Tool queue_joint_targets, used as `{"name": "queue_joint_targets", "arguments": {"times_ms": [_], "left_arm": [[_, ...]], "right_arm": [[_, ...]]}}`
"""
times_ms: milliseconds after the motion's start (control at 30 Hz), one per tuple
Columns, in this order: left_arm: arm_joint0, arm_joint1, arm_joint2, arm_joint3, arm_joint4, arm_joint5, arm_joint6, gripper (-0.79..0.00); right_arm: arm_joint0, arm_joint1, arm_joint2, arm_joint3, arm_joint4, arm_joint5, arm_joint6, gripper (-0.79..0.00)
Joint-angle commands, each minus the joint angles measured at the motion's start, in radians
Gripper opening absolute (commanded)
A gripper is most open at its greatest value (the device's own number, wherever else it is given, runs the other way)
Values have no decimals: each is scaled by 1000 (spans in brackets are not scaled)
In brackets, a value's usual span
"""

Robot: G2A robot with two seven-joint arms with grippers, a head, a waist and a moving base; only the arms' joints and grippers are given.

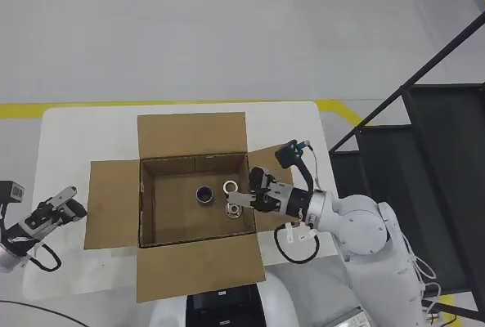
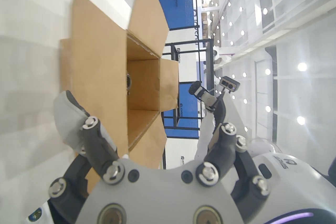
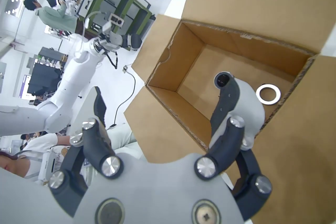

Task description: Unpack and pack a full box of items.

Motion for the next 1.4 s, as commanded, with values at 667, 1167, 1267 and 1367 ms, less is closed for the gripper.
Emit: {"name": "queue_joint_targets", "arguments": {"times_ms": [667, 1167, 1267, 1367], "left_arm": [[-238, -10, 193, 262, -98, 206, 58, 0], [-238, -8, 202, 250, -318, 247, -187, 0], [-220, -7, 193, 204, -369, 252, -236, 0], [-203, -5, 193, 136, -377, 260, -265, 0]], "right_arm": [[34, 26, 129, 263, 98, 156, -66, 0], [18, 46, 73, 222, 197, 74, 49, 0], [19, 49, 54, 214, 211, 62, 62, 0], [22, 52, 24, 203, 216, 46, 80, 0]]}}
